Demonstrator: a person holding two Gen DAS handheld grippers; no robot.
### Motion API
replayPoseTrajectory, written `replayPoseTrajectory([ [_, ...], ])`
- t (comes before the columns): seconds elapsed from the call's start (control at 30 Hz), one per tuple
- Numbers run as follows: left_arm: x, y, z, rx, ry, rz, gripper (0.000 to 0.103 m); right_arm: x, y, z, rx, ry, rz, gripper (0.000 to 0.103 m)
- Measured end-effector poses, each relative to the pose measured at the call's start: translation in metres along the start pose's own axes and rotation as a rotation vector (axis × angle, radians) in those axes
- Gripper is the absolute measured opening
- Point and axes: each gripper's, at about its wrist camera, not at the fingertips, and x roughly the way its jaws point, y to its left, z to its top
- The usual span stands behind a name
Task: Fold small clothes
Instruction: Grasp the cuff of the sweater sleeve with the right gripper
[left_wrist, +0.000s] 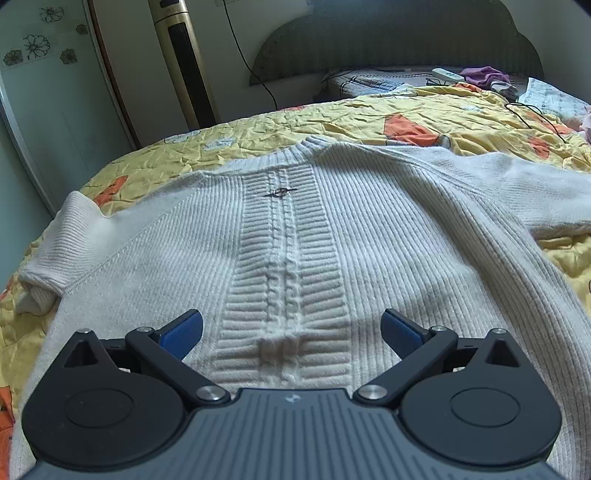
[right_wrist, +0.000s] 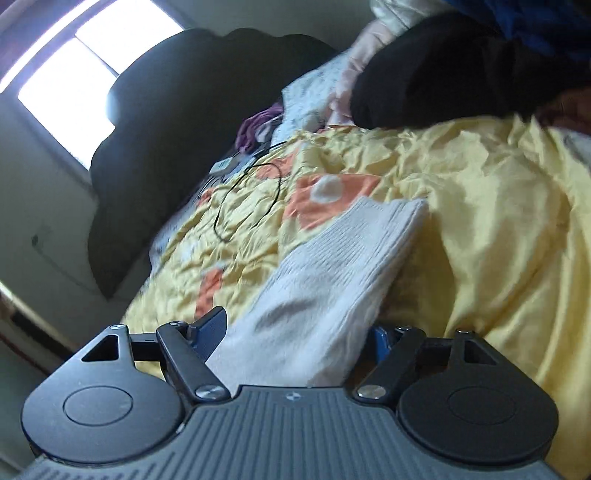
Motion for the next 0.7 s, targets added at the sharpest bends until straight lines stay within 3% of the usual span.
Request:
replayPoseTrajectory([
  [0.17,0.006,0.01,0.005,-0.034,0.031,0.013,0.103,0.02,-0.009,0.019,0.125,0.032,0.038,0.063],
  [0.23,0.009,0.013,0.004,-0.046,0.04,0.019,0.103,0.022,-0.009,0.022,0.122,0.035,0.015,0.046],
  [0.27,0.01,0.015,0.004,-0.048,0.042,0.023,0.103,0.023,-0.008,0.023,0.116,0.036,-0.008,0.03],
  [0.3,0.011,0.016,0.004,-0.05,0.044,0.028,0.103,0.023,-0.01,0.024,0.11,0.034,-0.028,0.022],
  [0.5,0.016,0.023,0.004,-0.05,0.054,0.049,0.103,0.008,0.001,0.028,0.038,-0.002,-0.028,0.015],
  [0.7,0.022,0.029,0.002,-0.06,0.07,0.056,0.103,-0.019,0.059,0.02,-0.176,-0.048,0.021,0.015],
])
